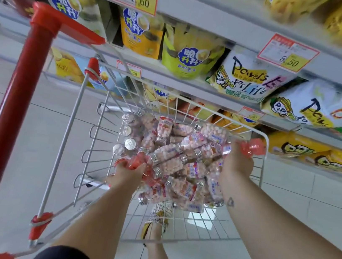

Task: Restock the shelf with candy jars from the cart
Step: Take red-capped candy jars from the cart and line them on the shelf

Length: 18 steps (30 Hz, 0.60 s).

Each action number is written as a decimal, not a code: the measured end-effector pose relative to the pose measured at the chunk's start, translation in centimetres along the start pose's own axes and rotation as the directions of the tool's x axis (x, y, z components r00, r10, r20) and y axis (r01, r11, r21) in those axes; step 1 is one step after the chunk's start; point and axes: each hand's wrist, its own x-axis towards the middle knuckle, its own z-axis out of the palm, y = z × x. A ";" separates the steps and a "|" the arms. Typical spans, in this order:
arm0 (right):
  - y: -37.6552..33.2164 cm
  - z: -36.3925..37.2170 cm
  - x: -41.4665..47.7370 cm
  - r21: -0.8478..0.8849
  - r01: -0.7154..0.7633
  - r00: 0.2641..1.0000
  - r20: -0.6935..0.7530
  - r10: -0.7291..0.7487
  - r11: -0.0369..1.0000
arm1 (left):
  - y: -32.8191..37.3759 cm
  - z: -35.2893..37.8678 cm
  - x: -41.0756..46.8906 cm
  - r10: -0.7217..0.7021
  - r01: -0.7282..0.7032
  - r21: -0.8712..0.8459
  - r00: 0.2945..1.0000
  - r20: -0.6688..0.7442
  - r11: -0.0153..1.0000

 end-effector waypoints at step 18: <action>-1.5 -9.3 -10.1 0.191 -0.363 0.571 0.819 0.056 0.912 | -2.2 -2.5 -10.7 0.296 -0.315 -0.227 0.948 -0.116 0.921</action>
